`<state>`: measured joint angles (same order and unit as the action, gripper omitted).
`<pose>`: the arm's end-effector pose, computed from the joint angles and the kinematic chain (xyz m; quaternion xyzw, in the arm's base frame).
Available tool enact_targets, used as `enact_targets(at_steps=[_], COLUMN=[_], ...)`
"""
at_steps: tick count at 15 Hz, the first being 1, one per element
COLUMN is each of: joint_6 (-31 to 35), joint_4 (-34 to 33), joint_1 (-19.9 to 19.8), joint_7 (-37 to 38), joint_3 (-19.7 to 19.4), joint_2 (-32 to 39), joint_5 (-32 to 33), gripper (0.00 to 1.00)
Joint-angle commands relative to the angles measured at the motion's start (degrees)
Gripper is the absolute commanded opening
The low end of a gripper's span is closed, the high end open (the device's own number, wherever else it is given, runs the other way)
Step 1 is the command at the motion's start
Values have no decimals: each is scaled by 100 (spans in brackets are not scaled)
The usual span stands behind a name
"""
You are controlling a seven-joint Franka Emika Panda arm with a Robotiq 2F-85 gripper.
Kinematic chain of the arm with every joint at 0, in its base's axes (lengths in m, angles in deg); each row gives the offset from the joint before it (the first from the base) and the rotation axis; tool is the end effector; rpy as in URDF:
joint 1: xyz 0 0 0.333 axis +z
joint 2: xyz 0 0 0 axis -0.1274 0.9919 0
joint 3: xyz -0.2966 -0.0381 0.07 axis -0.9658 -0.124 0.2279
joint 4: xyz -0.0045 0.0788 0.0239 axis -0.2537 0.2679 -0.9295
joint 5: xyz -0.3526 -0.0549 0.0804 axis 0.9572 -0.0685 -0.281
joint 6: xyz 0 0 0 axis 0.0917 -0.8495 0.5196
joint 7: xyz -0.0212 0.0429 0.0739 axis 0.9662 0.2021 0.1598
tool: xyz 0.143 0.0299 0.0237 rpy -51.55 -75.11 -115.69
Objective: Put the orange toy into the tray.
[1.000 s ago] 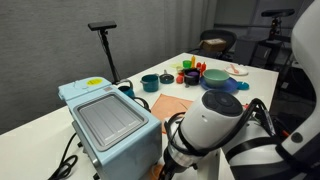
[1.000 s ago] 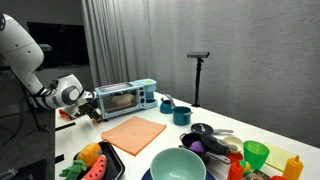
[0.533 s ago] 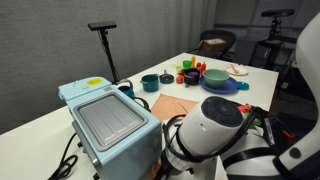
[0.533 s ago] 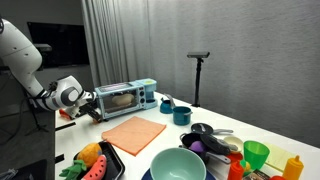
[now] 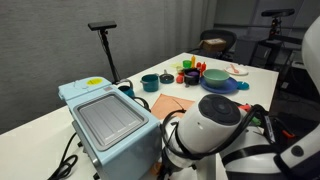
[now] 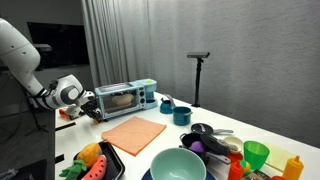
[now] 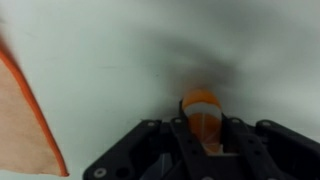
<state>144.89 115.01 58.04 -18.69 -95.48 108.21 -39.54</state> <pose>0.4247 0.3891 0.1605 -0.9560 -0.2201 -0.1939 0.0056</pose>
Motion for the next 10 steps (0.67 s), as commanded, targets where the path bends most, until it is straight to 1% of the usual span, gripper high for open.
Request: enact_targets(at_steps=[1,2,3,6,10], joint_6=[-766,-972,-1232,-1932,-2974], joint_4=[237,257,298,361,513], joint_1=[-382,-506,-727,-1234,-2187], joint_7=[-765,-873,-1055,-1279,-1646], joint_3=[126,172,317,525,1019], joint_2=[-527,-644,-812,-1203,-1910], joint_5=[372,498,610,1102,1674], gripper=[6,6,6,6,6])
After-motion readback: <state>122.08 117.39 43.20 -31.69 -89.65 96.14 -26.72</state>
